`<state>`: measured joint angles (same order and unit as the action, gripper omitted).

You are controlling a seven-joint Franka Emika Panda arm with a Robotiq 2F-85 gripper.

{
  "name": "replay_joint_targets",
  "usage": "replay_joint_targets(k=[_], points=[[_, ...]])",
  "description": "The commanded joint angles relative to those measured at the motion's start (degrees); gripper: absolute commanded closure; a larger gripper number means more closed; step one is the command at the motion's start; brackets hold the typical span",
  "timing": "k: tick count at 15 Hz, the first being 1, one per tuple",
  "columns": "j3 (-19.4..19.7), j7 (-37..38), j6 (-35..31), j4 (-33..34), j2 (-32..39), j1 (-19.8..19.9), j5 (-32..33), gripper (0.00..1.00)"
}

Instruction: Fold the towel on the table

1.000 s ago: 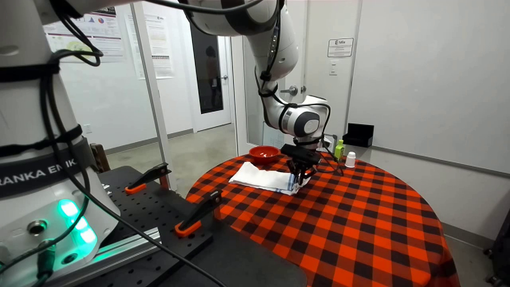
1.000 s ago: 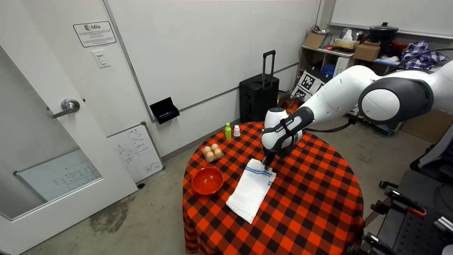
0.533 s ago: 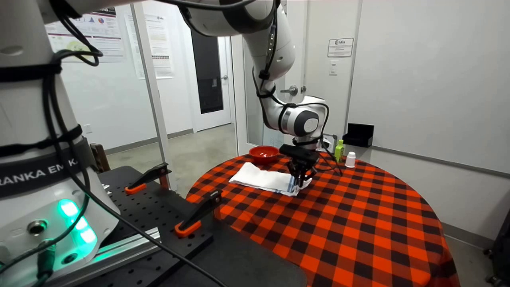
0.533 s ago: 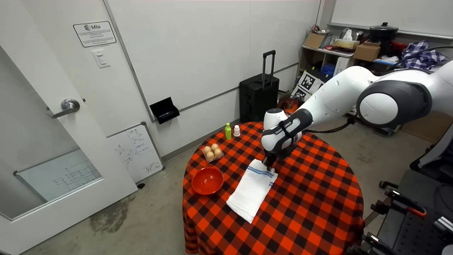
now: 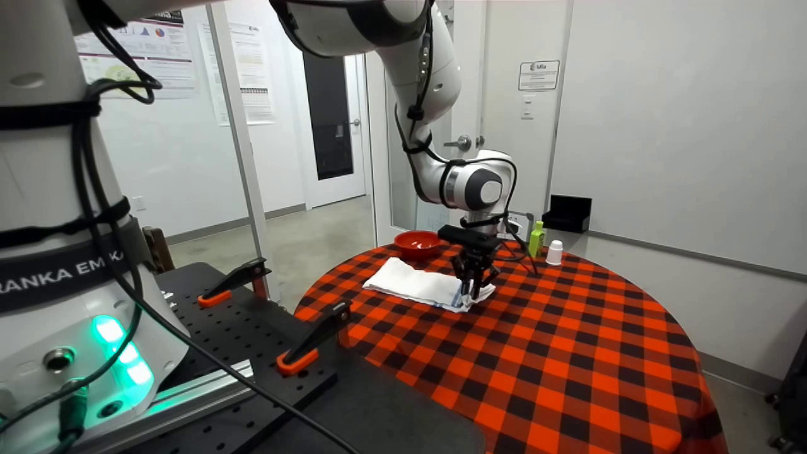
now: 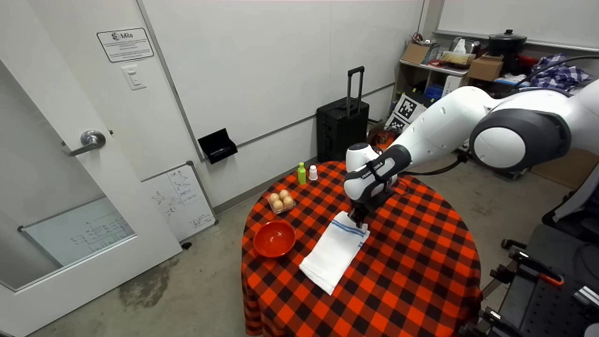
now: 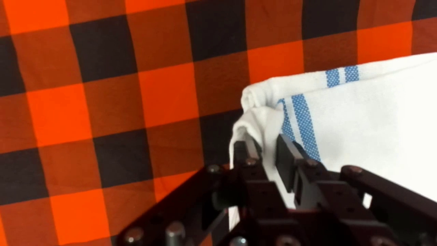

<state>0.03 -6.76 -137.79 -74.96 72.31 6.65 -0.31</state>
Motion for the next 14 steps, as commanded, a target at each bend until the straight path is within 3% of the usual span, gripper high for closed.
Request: replay_joint_targets(k=[1, 8, 14], points=[[0.43, 0.62, 2.20, -0.10, -0.81, -0.49, 0.26, 0.47], [-0.81, -1.85, -0.12, 0.05, -0.38, 0.50, 0.09, 0.00], [-1.57, -3.07, 0.36, 0.13, -0.38, 0.96, -0.11, 0.00]])
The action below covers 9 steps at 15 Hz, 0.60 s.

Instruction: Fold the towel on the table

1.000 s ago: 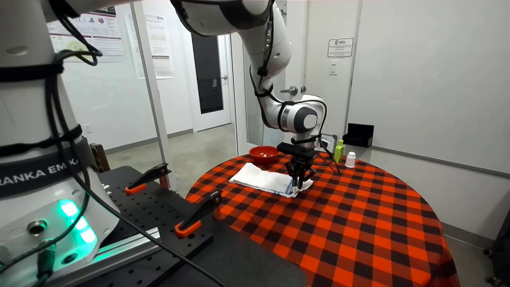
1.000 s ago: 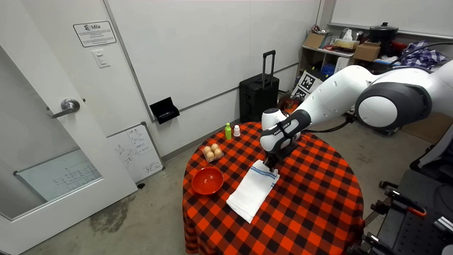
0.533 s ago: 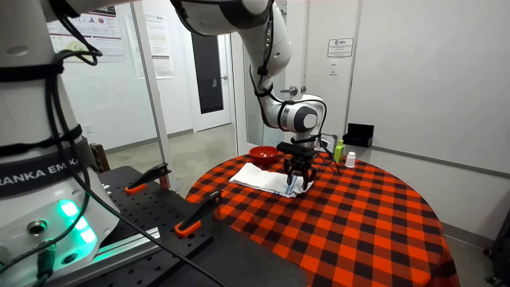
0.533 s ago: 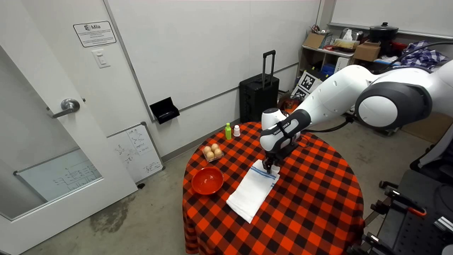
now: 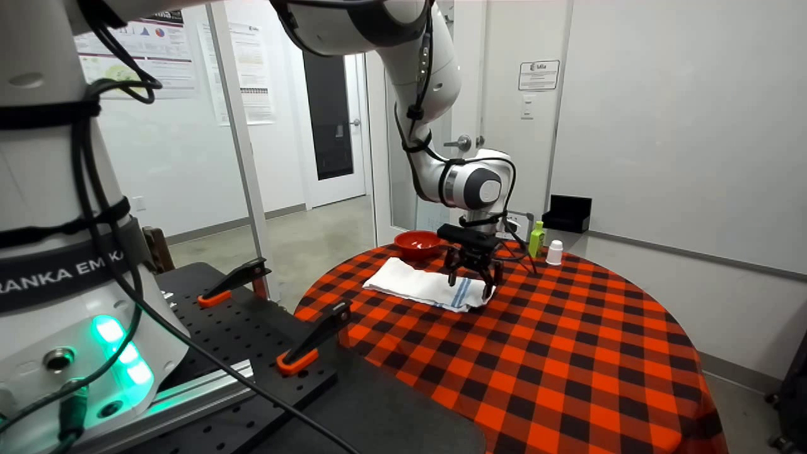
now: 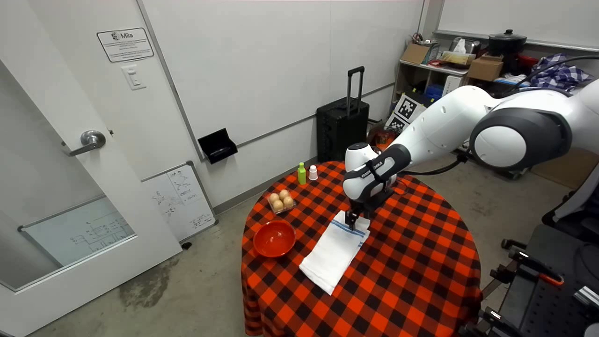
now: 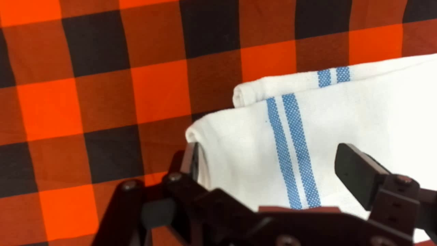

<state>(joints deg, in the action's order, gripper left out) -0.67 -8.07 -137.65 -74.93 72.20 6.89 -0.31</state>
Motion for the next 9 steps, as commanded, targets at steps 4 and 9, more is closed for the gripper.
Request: replay_joint_targets(k=[4, 9], points=[[-1.58, -2.72, 0.37, 0.13, -0.23, 1.24, -0.41, 0.00], [-1.67, -2.88, -3.30, -0.03, 0.10, 1.28, -0.24, 0.00]])
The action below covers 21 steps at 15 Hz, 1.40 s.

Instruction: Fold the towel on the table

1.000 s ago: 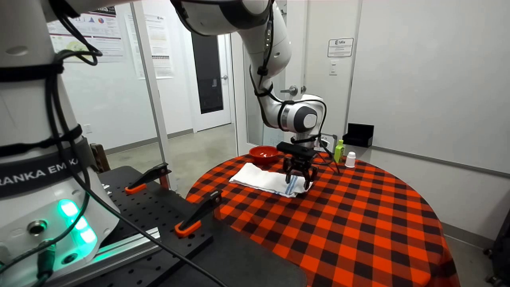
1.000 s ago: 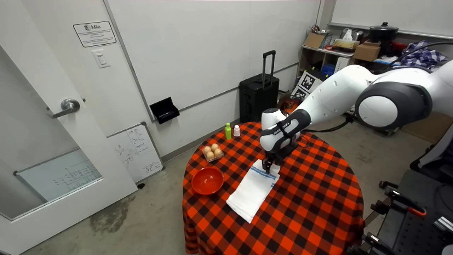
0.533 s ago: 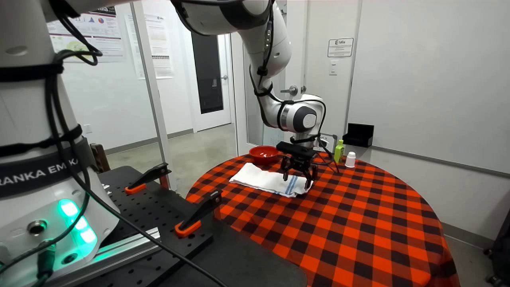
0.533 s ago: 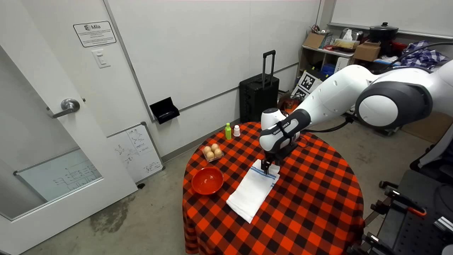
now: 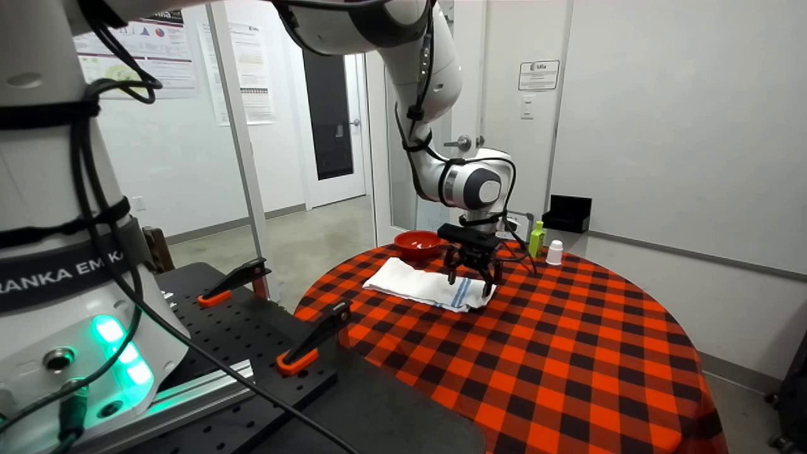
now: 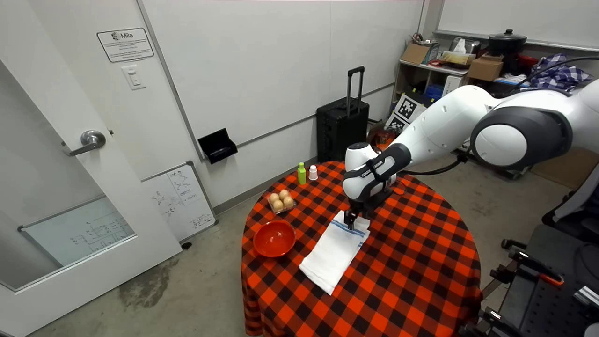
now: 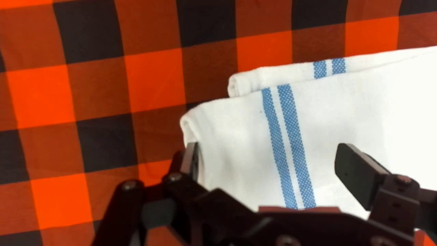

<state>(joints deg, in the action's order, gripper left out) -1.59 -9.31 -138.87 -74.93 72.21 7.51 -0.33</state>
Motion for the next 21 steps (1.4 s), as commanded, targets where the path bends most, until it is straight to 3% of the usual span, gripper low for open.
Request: replay_joint_targets(k=[1, 16, 21], points=[[-0.90, -1.92, -3.00, -0.03, 0.17, 0.79, -0.22, 0.00], [-0.34, -1.95, -3.65, 0.38, 0.51, 0.32, 0.09, 0.00], [1.78, 2.41, -6.70, 0.71, 2.40, -1.56, 0.30, 0.00]])
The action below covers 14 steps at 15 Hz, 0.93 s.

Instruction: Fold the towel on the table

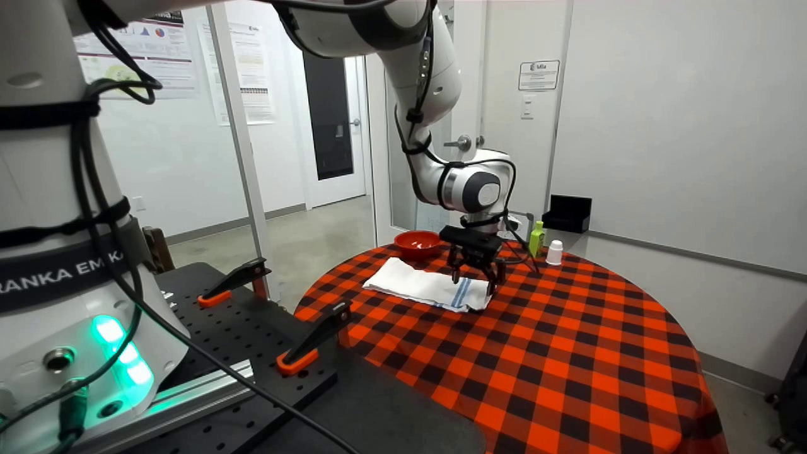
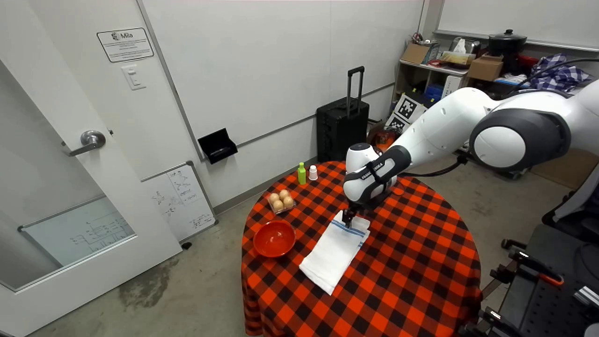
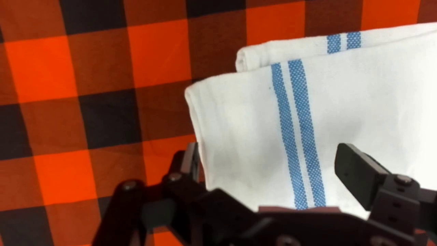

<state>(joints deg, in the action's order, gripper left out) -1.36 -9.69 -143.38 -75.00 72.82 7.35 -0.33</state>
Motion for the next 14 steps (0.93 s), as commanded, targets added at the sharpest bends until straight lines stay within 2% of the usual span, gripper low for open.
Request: replay_joint_targets(k=[1, 6, 7, 14], points=[[1.47, 2.99, -2.17, 0.88, 2.24, -1.30, 0.18, 0.00], [2.87, 4.83, -2.49, 2.10, 4.61, -1.67, 0.38, 0.00], [2.81, 4.88, -2.35, 2.14, 4.69, -1.55, 0.30, 0.18], [2.60, 5.73, -2.20, 2.76, 4.20, -1.34, -0.04, 0.71]])
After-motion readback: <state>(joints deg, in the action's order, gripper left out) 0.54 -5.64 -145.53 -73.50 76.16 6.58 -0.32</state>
